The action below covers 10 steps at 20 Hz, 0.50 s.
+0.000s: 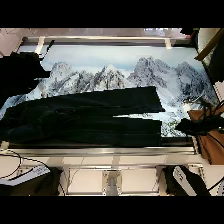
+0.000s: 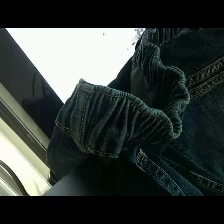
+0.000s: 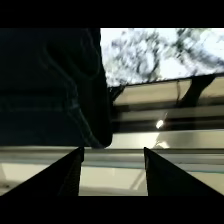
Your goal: Fold the clothes and pants, and hang the long-sleeved shirts on hangers.
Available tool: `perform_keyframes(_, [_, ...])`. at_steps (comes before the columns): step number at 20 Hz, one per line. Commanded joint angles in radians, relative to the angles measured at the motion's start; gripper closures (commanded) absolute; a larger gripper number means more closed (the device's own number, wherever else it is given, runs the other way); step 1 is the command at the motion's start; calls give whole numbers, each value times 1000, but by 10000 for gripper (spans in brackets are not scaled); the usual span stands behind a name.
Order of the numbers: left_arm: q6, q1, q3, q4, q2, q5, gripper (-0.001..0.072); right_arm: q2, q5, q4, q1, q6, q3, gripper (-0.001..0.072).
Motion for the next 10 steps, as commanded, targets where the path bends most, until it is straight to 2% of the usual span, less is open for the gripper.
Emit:
perform_keyframes(1, [-22,-23,1,29,-8,14,673,-96,27,124,0,-100,-93,307])
perform_keyframes(3, [-24,-23,1,30,-8,11,672,-170,21,199,1,-150,-108,307])
perform_keyframes(6, [-33,-23,1,29,-8,10,672,-259,5,233,1,-184,-108,307])
perform_keyframes(10, [-36,-23,1,30,-8,-1,672,-307,-93,273,8,-233,-108,308])
